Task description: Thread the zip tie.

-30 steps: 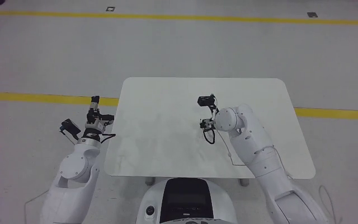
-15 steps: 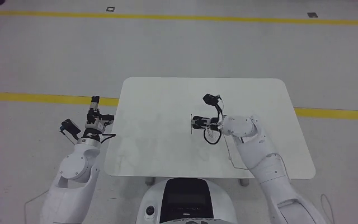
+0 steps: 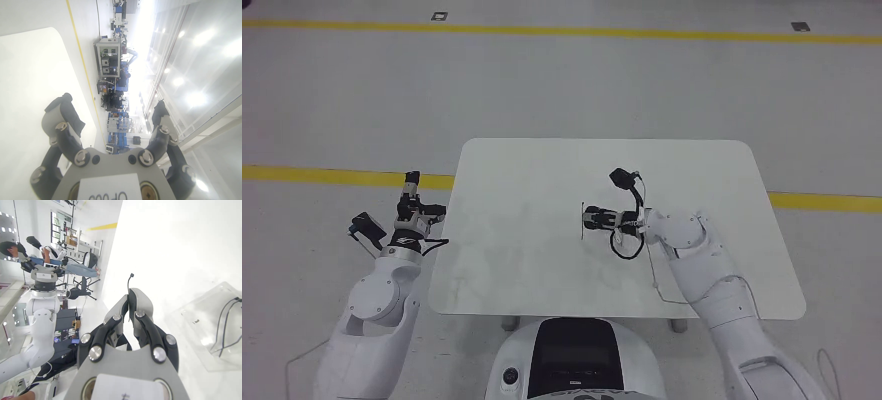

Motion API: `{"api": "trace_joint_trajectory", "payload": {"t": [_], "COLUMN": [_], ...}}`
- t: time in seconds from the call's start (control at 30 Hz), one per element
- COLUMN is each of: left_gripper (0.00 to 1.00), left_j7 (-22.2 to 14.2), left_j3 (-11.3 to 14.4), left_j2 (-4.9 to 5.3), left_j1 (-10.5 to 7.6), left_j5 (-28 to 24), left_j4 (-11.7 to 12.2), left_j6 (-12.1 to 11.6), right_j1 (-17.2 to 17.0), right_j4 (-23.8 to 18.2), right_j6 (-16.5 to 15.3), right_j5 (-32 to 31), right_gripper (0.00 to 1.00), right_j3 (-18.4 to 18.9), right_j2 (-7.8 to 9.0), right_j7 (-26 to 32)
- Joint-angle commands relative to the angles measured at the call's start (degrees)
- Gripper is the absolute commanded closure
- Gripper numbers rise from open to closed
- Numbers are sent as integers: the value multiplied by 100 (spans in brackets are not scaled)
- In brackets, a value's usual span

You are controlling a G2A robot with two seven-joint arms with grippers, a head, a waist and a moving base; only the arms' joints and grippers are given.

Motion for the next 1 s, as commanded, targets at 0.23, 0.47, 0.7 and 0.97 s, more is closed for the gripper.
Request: {"api": "trace_joint_trajectory", "payload": {"t": [0.23,0.47,0.7,0.97], "left_gripper": [0,0,0,0], "left_j7": [0,0,0,0], "left_j3": [0,0,0,0], "left_j2": [0,0,0,0], "left_j1": [0,0,0,0], "left_j5": [0,0,0,0], "left_j4": [0,0,0,0], "left_j6": [0,0,0,0], "right_j1": [-323,-431,-464,-464], "right_j4": [-193,-253,-304,-304], "right_j6": [-251,-332,-286,-286], "right_j5": [825,1578,1604,1604], "right_gripper": [100,100,100,100], "right_j3": [76,152,208,208], "right_j2": [24,43,83,83], "right_j7": [-351,-631,-870,-870]}}
